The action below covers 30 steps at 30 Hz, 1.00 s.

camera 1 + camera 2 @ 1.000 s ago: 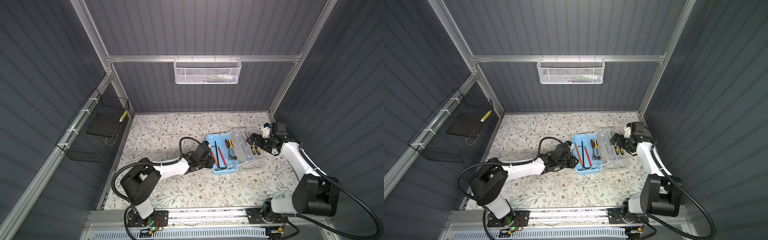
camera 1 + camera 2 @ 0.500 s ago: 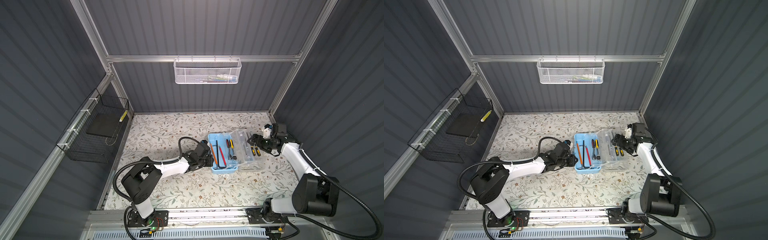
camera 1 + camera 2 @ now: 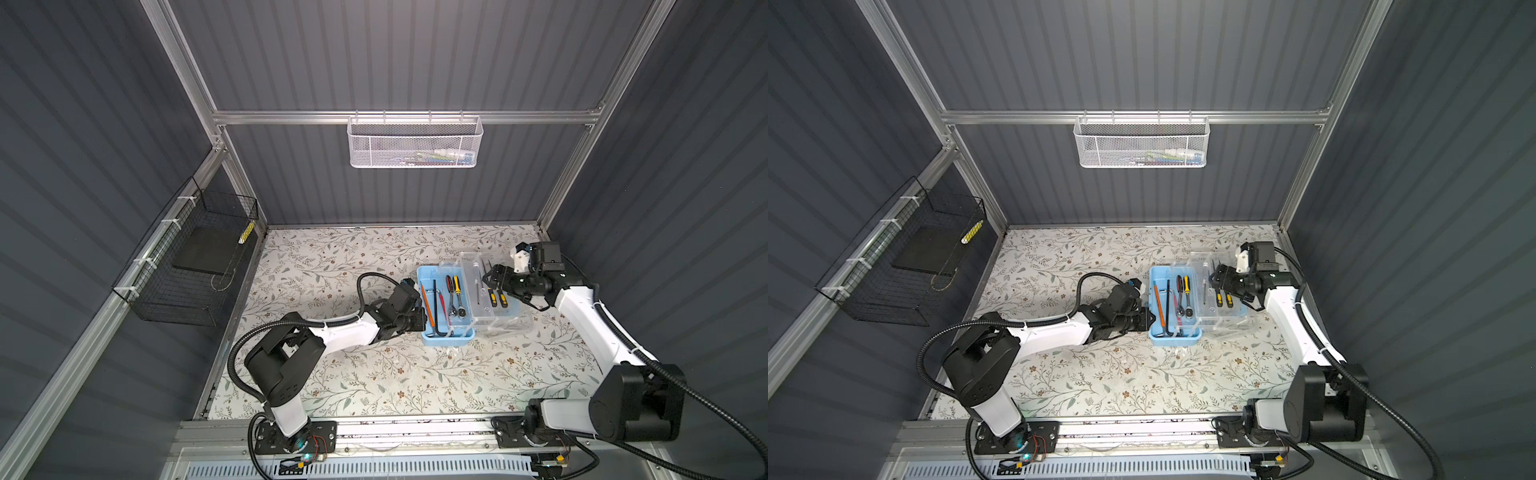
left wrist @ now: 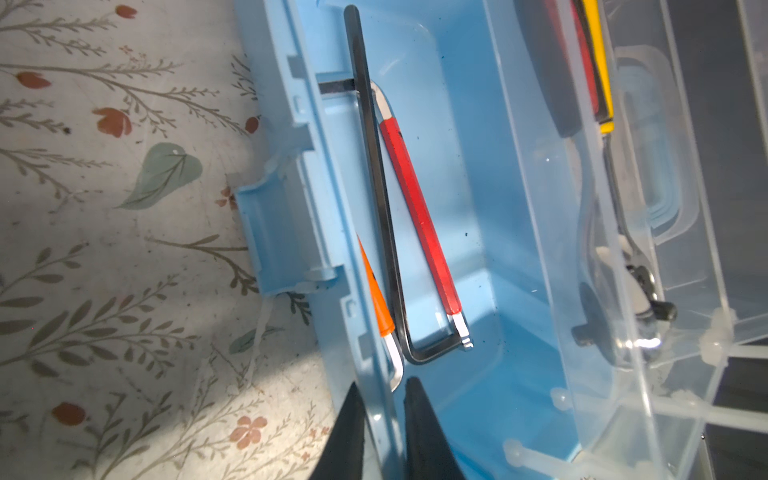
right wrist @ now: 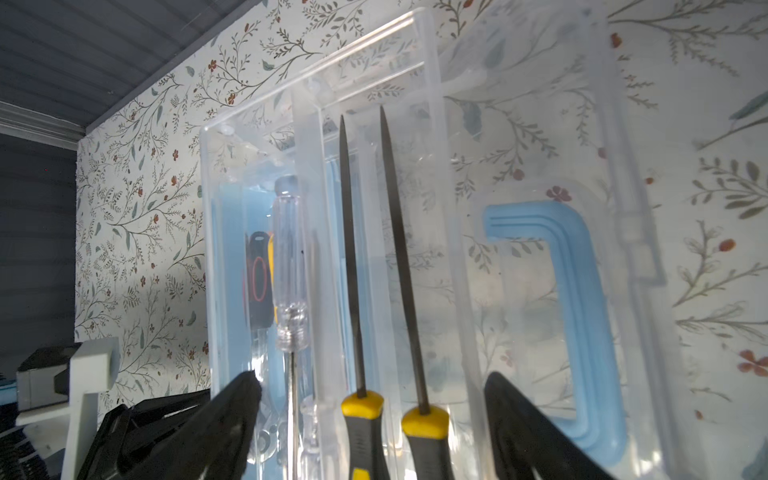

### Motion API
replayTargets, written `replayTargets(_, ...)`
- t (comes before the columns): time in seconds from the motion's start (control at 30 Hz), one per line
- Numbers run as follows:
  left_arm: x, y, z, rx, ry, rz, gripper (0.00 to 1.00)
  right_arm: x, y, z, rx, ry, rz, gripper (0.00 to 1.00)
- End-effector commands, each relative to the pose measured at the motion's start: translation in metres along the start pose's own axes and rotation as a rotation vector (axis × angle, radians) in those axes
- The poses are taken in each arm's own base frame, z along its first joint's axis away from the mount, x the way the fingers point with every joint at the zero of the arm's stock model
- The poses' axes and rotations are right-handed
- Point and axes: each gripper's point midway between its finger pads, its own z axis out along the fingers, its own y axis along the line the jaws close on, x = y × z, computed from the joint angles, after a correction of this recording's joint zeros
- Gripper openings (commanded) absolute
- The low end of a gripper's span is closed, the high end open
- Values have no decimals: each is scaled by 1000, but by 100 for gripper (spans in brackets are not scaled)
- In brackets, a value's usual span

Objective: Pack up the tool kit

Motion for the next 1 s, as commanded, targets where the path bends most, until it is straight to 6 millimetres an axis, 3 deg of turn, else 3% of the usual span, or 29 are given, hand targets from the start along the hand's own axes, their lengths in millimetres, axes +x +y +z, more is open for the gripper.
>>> replayTargets(0.0,6,-15,9,55,32,70,19,-7,19,-9,-1,-26,-23,85)
replayTargets(0.43,6,-16,11,64,36,80,20,0,45,6,38,-16,-63,85)
replayTargets(0.97,-4,-9,9,33,16,65,28,4,47,21,182,-24,-92,84)
